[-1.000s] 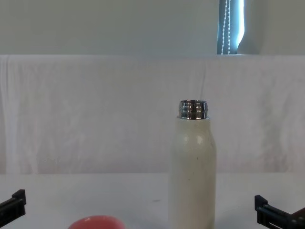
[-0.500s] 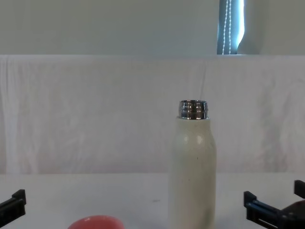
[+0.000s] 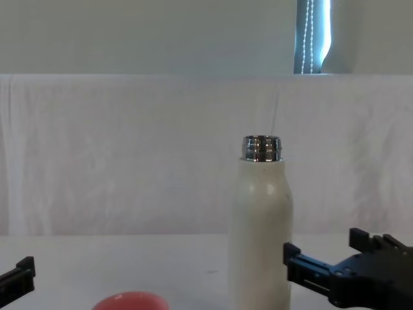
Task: Grasp the thermos with one hand and pour water into the cup lid.
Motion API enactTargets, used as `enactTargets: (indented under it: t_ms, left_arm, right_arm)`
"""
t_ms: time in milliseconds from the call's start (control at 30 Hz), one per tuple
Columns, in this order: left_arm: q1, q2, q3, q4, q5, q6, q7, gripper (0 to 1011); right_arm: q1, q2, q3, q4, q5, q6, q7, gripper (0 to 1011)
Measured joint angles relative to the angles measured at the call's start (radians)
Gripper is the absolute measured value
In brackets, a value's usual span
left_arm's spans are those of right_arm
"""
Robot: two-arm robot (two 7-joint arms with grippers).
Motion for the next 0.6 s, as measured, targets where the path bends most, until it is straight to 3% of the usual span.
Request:
enactTargets:
  t_ms: [600]
  left_arm:
    - [0.0, 0.0, 0.0, 0.0, 0.0, 0.0, 0.0, 1001]
  right_arm:
    - [0.042, -0.034, -0.033, 0.025, -0.025, 0.021, 0.028, 1001]
